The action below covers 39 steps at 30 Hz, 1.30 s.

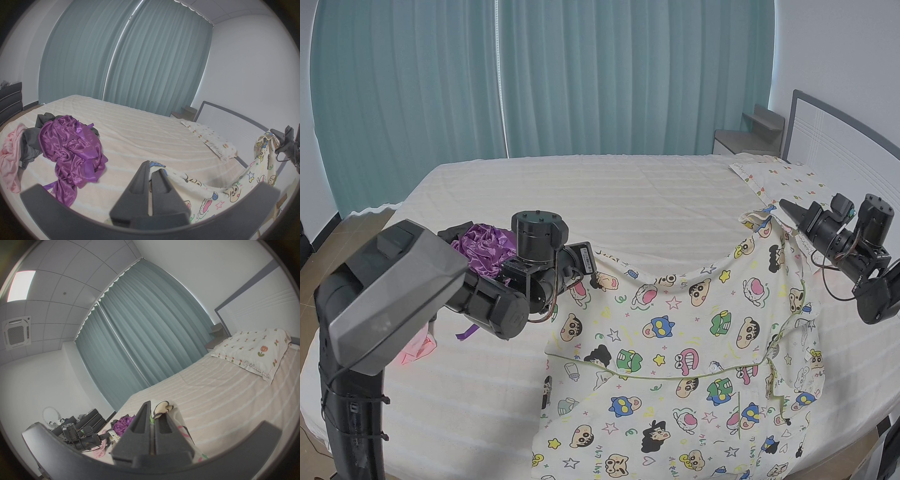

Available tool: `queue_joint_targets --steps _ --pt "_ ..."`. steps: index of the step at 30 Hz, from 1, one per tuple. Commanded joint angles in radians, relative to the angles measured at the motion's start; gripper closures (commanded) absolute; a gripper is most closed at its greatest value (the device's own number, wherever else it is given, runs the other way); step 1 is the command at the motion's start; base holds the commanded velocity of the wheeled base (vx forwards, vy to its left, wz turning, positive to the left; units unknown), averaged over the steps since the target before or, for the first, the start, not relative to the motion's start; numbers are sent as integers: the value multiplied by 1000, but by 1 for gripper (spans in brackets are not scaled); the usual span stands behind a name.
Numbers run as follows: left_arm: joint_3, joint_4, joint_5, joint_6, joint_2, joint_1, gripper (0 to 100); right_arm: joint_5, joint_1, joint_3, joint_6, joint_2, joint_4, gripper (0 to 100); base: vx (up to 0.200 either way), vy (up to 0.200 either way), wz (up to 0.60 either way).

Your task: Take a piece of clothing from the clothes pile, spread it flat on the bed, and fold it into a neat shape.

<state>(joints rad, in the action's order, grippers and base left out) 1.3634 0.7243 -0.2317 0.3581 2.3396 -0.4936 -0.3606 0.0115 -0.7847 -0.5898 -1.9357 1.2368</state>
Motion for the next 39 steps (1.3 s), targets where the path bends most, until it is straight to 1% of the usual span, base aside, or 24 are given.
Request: queue_joint_targets --steps 1,4,7,9,11,17,18,21,22,25,26,27,28,30,32,34,36,38,39 --pt "128 -2 -55 -10 168 20 100 40 -8 -79 2 -213 47 100 0 0 0" --pt "189 -2 -94 -10 219 29 100 66 -10 -114 2 -275 53 100 0 0 0" --pt "246 0 -133 -10 270 41 100 123 -11 -174 2 -342 58 100 0 0 0" --pt "269 -2 -138 -8 290 46 100 143 -15 -197 2 -367 58 100 0 0 0" --pt "310 -3 -150 -8 328 50 100 184 -28 -249 2 -424 55 100 0 0 0" --pt "404 -17 -176 -11 394 72 100 244 -58 -344 2 -525 46 100 0 0 0" --pt "414 -29 -178 -13 402 78 100 252 -62 -361 1 -535 43 0 0 0 0" --pt "445 -57 -178 -11 428 92 100 259 -70 -416 -8 -565 9 0 0 0 0" --pt "453 -57 -179 -11 434 93 0 261 -73 -424 -10 -568 3 0 0 0 0" --pt "519 -59 -210 -13 474 110 0 282 -73 -479 -36 -586 -31 0 0 0 0" --pt "542 -62 -225 -13 484 118 0 318 -70 -518 -73 -598 -31 0 0 0 0" --pt "542 -62 -225 -13 484 118 0 318 -70 -518 -73 -598 -31 0 0 0 0" --pt "574 -68 -236 -13 500 132 0 414 -67 -602 -168 -624 -43 0 0 0 0" --pt "577 -71 -242 -13 500 142 0 459 -54 -636 -199 -634 -79 0 0 0 0" --pt "577 -71 -242 -13 500 142 0 459 -54 -636 -199 -634 -79 0 0 0 0" --pt "577 -71 -258 -13 497 170 0 466 -11 -640 -214 -638 -100 0 0 0 0" --pt "572 -71 -259 -13 495 176 0 466 -4 -634 -220 -637 -100 0 0 0 0" --pt "528 -71 -262 -11 457 202 0 468 31 -576 -219 -618 -111 0 0 0 0" --pt "523 -72 -262 -11 452 202 0 468 35 -567 -217 -615 -111 0 0 0 0"
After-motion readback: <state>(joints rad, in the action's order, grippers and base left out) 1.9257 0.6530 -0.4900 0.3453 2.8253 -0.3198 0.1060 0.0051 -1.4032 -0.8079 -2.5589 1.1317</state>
